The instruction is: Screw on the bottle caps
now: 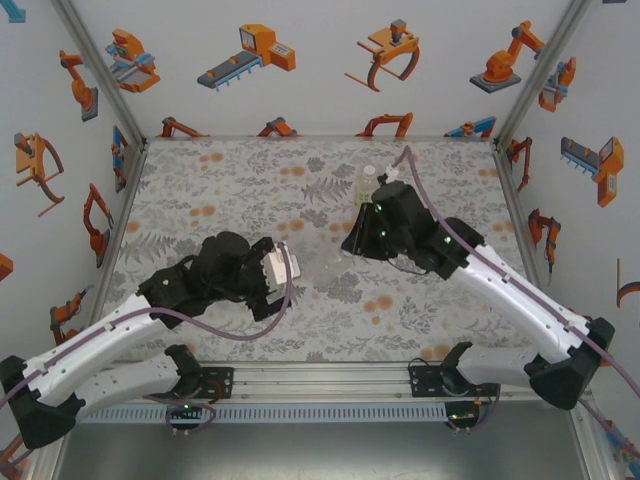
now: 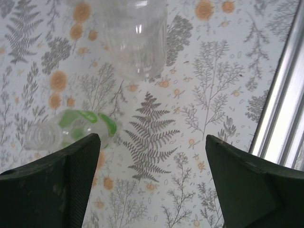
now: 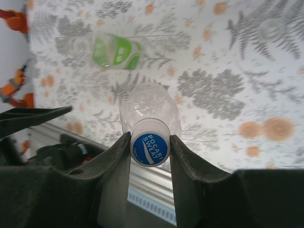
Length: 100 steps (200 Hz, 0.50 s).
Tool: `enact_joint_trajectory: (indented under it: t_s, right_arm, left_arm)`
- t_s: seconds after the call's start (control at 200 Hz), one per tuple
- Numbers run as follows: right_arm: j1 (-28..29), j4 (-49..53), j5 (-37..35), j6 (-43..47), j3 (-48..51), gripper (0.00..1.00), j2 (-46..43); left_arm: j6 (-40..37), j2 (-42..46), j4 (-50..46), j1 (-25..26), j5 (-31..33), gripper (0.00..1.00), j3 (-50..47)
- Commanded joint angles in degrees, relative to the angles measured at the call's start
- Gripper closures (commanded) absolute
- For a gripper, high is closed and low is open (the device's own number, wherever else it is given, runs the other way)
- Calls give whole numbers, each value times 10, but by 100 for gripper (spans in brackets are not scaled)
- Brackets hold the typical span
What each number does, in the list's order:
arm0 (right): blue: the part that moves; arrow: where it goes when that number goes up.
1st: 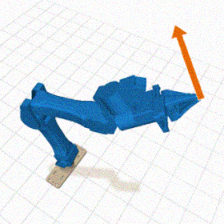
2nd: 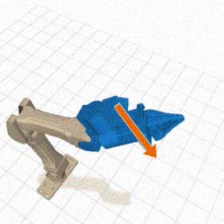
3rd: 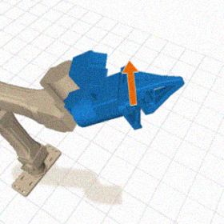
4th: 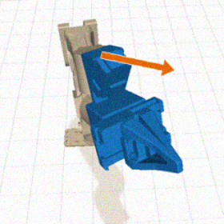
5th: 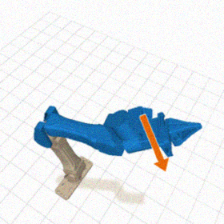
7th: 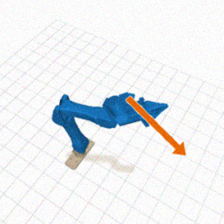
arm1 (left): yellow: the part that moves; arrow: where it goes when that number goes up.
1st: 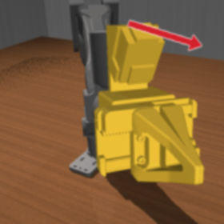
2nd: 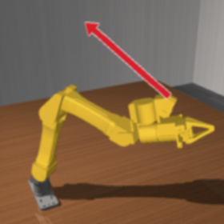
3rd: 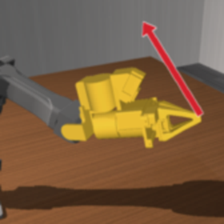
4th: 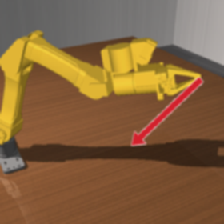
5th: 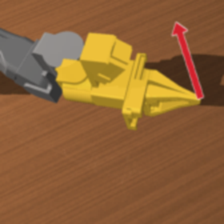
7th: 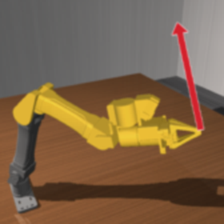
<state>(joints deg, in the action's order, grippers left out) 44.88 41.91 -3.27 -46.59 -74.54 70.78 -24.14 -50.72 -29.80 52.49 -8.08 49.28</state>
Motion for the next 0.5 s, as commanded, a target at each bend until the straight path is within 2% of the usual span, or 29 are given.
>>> enact_joint_trajectory:
  t_s: [0.0,0.27,0.496]
  right_arm:
    - [-26,53,-1,116,-72,100,55]
    - [-72,102,-5,263,-264,100,249]
    - [-82,154,-21,329,-421,100,385]
  left_arm:
    - [36,17,-25,-42,2,16,13]
    - [85,52,-23,-115,22,16,-3]
    - [94,58,16,-121,42,17,-28]
